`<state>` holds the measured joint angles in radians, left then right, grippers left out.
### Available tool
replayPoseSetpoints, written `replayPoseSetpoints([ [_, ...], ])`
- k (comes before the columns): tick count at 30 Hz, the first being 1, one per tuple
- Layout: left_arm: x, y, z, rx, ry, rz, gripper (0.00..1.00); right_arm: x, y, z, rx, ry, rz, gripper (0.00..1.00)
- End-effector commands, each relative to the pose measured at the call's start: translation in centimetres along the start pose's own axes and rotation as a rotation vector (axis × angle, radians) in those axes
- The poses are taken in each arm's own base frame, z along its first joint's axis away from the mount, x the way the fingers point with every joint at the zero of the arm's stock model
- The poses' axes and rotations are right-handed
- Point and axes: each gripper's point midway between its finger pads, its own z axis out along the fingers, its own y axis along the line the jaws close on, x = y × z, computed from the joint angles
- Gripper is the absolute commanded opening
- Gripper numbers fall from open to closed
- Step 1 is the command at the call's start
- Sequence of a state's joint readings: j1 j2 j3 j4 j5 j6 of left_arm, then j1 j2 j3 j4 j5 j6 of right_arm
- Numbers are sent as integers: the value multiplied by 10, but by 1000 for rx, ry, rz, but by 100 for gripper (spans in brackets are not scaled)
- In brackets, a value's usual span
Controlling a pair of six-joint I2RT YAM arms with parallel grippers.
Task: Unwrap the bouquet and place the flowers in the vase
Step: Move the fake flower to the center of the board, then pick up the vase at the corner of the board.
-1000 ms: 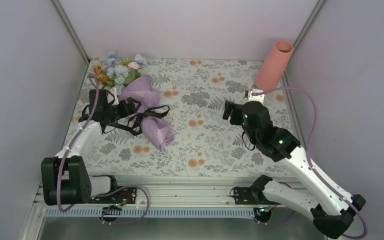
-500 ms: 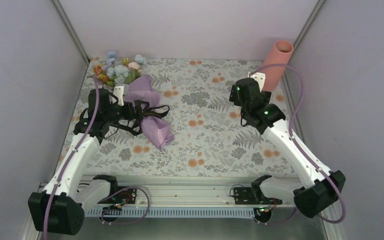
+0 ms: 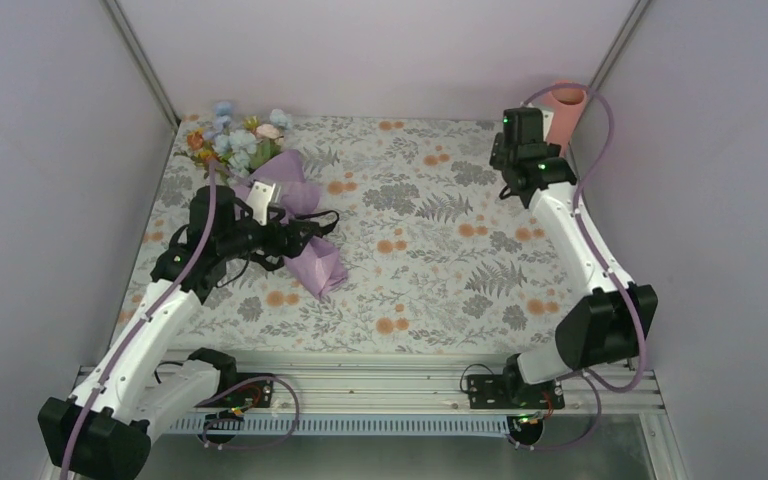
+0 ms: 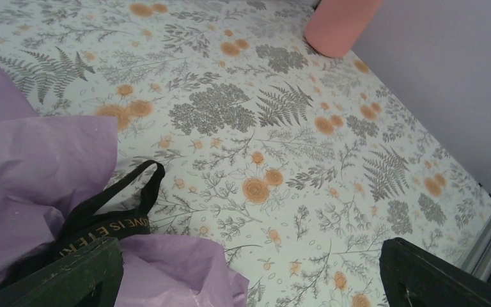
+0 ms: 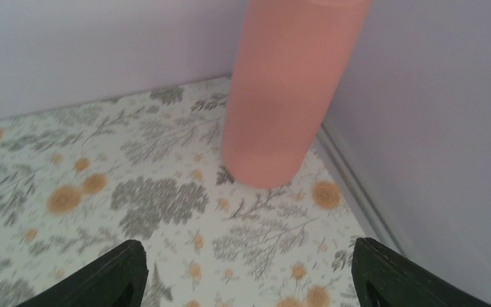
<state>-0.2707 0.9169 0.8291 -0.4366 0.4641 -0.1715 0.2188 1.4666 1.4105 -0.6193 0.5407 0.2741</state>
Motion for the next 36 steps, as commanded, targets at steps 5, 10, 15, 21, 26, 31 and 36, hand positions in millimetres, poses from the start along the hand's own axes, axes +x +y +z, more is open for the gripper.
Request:
replayPoseSetpoints([
  [5,11,-7,0,0,-4,65,100,-64,-24,38,61,-107,59,81],
  [10,11,-6,-5,-31,-20,74,100,-100,-27,52,121,-161,101,81],
  [15,12,-5,-4,-46,-13,74,100,-122,-32,68,189,-197,138,81],
  [21,14,-13,-4,-24,-10,88,100,-138,-28,91,221,-211,124,81],
  [26,15,-14,-4,-25,-11,96,100,-134,-23,117,232,-148,99,82],
  [31,14,-14,-6,-34,-15,98,100,-120,-24,134,217,-99,103,82],
  [36,15,-15,-6,-32,-15,101,100,-111,-29,150,212,-58,86,83],
])
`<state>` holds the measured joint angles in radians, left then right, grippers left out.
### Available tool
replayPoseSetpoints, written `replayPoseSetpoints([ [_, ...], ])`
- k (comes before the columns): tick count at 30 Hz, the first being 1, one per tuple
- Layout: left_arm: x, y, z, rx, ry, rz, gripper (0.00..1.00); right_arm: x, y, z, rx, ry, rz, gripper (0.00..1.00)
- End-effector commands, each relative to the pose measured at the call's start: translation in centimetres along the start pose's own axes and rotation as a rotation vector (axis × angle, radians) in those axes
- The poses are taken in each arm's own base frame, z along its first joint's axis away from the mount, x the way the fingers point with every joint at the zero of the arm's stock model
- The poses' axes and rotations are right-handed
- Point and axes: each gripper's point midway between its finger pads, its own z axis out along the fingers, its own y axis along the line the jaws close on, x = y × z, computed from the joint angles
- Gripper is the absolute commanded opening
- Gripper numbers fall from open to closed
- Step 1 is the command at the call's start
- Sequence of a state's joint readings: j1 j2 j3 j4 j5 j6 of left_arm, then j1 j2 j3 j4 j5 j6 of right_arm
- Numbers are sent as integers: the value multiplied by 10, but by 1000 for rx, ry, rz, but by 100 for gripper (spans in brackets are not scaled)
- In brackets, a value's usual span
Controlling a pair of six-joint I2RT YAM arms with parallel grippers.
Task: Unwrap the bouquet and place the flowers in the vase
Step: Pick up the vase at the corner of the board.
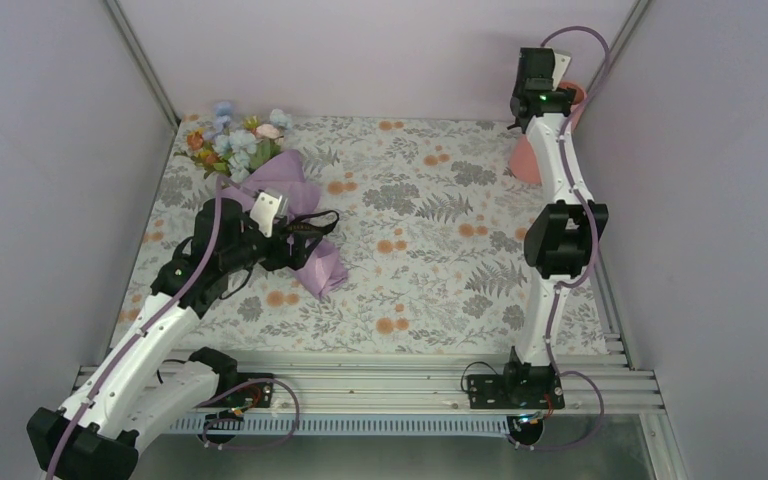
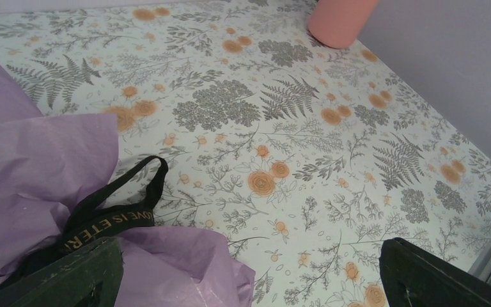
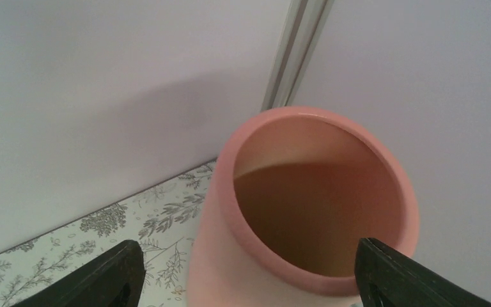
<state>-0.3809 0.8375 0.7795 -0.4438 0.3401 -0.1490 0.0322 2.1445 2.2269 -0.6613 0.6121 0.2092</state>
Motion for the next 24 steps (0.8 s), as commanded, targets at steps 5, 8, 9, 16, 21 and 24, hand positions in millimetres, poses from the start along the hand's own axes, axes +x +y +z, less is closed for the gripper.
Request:
replayPoseSetpoints([
  [5,0,-1,-2,-9,-10,20,100,14,-4,16,-28,83,-43,84],
  [8,0,0,-1,-10,-8,20,100,22,0,19,-54,111,-64,84],
  [9,0,0,-1,-11,-7,19,100,24,2,19,-68,121,-73,84],
  [16,-1,2,-2,-23,-11,22,100,51,16,16,-166,226,-138,81],
  [21,0,3,-1,-27,-7,20,100,60,17,9,-197,266,-181,80],
  [24,0,5,-2,-41,-7,20,100,67,18,9,-209,289,-198,79],
])
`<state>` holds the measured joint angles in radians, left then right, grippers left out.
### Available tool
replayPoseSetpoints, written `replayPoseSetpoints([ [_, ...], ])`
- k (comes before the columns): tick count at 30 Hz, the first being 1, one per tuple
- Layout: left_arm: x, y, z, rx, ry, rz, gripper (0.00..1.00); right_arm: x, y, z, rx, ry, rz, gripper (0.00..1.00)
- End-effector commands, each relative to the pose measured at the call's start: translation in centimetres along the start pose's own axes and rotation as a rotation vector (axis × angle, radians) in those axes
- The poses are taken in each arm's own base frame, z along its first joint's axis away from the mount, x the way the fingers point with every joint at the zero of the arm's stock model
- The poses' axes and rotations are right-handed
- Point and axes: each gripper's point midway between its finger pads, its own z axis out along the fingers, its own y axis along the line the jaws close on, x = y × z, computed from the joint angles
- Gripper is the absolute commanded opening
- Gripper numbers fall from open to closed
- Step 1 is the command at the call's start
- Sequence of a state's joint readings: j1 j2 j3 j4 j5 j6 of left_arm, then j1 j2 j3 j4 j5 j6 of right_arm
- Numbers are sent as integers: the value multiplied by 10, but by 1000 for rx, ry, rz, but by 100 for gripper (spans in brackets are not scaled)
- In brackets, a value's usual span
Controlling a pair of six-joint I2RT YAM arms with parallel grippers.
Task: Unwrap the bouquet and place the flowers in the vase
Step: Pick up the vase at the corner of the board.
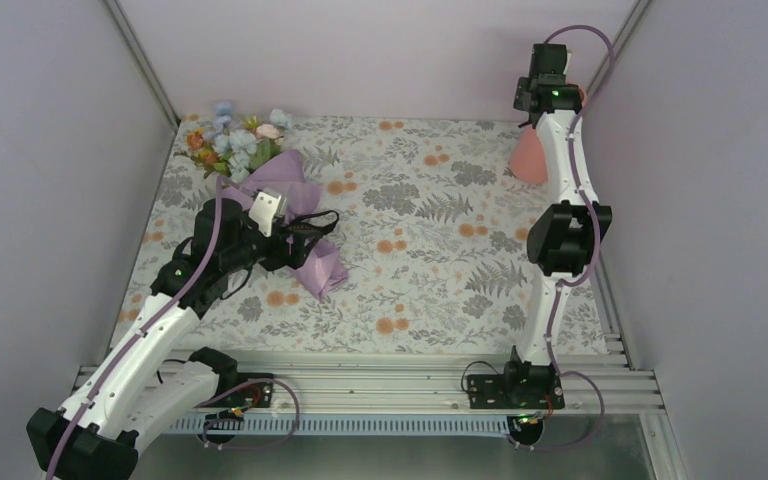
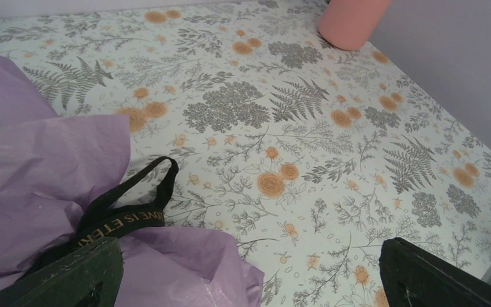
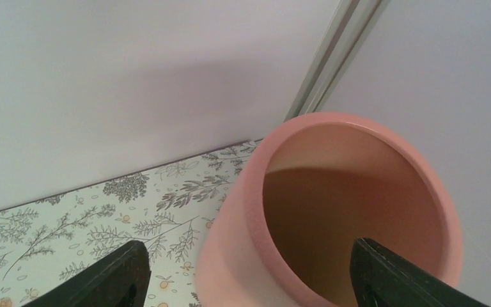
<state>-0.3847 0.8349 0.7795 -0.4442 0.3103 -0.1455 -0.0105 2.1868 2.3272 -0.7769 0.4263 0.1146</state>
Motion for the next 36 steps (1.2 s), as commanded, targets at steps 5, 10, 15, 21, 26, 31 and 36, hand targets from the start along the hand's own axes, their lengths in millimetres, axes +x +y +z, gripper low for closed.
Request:
replayPoseSetpoints([
  [5,0,1,-2,-14,-4,16,100,56,14,4,-79,208,-113,77],
  [10,0,1,-3,-13,-7,16,100,29,10,12,-29,76,-103,78],
  [15,0,0,-4,-13,-14,17,100,6,3,14,22,-7,-67,80],
  [21,-1,1,-4,-20,-15,19,100,26,5,28,20,56,-81,82],
  [26,-1,1,-4,-21,-15,19,100,51,13,45,-11,127,-149,82],
  [31,1,3,-2,-27,-4,15,100,72,35,45,-148,202,-203,78],
  [36,1,8,-2,-57,0,13,100,88,35,27,-184,286,-182,72],
])
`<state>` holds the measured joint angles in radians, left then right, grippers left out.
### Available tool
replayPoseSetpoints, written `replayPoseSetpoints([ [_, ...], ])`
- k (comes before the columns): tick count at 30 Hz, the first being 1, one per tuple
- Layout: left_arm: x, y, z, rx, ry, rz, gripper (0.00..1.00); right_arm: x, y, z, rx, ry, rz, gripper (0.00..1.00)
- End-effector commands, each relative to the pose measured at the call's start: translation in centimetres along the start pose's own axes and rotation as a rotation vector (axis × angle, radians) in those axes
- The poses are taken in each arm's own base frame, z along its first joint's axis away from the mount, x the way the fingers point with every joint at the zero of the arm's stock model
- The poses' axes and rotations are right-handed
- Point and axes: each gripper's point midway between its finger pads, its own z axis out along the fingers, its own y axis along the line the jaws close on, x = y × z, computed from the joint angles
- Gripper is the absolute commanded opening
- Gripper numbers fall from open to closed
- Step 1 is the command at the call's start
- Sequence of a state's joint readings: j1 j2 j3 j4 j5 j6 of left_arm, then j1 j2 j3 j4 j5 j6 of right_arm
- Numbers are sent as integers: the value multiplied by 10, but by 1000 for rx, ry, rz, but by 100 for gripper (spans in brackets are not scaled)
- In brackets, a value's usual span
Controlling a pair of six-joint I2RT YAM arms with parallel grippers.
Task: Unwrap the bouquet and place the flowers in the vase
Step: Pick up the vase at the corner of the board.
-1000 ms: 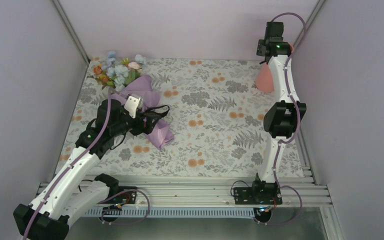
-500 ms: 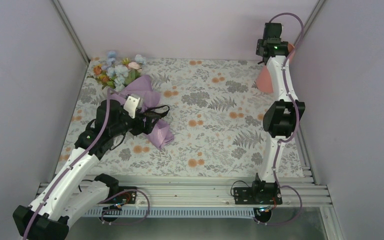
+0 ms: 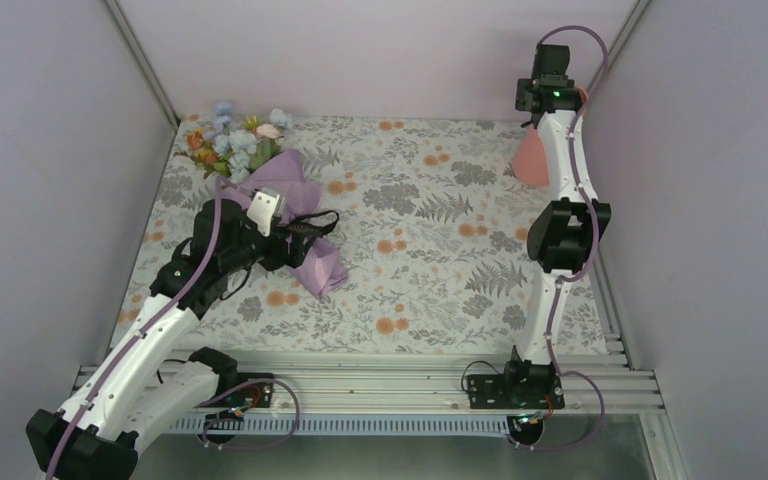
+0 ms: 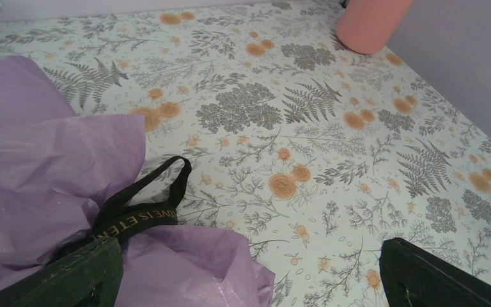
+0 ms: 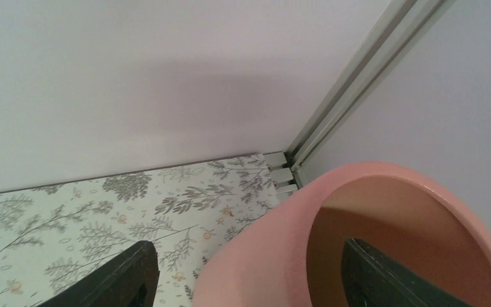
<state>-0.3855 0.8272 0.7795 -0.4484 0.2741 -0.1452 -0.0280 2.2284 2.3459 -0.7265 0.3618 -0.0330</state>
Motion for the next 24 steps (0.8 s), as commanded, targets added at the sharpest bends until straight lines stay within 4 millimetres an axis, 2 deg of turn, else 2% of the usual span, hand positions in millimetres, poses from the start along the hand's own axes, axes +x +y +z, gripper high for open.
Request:
replayPoseSetpoints([
  [1,2,3,0,-21,7,12,100,89,38,6,-152,308,-39,71],
  [6,1,2,-1,-19,5,10,100,96,31,-8,-136,353,-17,65],
  [12,2,1,-1,-15,5,11,100,91,23,-19,-121,342,-23,61],
  [15,0,1,-2,-15,-3,12,100,90,17,-20,-89,338,-31,45],
  [19,1,1,-3,-16,-3,12,100,76,15,-32,-69,295,-47,6],
  [24,2,1,-1,-15,2,11,100,42,27,-68,-95,179,-61,4],
])
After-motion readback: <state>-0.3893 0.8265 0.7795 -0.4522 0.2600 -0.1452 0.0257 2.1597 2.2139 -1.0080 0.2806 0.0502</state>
